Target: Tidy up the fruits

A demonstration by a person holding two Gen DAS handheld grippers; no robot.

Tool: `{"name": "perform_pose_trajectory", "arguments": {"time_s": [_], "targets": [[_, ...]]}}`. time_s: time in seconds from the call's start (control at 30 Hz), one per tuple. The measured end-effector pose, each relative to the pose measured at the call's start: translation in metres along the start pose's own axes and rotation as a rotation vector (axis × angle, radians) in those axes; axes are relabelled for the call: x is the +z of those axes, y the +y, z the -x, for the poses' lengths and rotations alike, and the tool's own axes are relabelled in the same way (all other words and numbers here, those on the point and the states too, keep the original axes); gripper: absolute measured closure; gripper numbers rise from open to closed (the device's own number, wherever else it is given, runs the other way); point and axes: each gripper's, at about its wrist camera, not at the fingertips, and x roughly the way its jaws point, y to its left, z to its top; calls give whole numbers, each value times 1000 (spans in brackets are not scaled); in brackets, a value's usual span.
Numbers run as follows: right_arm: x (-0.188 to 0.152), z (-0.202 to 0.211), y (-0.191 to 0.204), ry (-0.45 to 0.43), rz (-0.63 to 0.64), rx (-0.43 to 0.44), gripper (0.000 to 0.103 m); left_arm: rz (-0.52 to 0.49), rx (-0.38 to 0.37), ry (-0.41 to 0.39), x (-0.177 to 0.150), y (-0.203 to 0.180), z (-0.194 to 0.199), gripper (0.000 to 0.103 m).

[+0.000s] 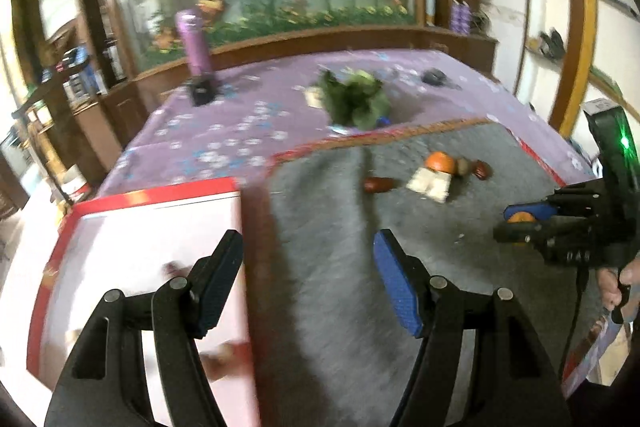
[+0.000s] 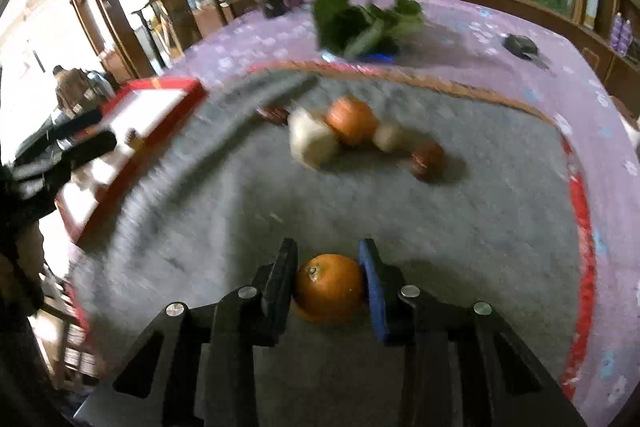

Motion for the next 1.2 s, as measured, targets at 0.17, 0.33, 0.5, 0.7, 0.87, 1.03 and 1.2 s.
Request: {"name": "perform_pose_trajectory", "arguments": {"time_s": [0.17,0.33,0.5,0.7,0.87,1.03,1.2], "targets": [[43,-7,65,-54,67,172,71,86,121,-56,-18,55,42,35],[83,-46,155,-64,141,297,71,153,260,-76,-43,103,72,35],[94,-81,223,-24,202,365,71,228,316,-45,-67,139,79,35],[84,-113,269,23,252,344,71,260,313,-34,-81,153,76,35],[72,-118,279,20,308,235,68,278,300,-35,-87,157,74,35],[66,-98,284,-57,362,107,68,273,296,-38,-86,155,75,35],[69,-66,279,-130,376,44,67,251,293,-51,-79,146,79,35]]}}
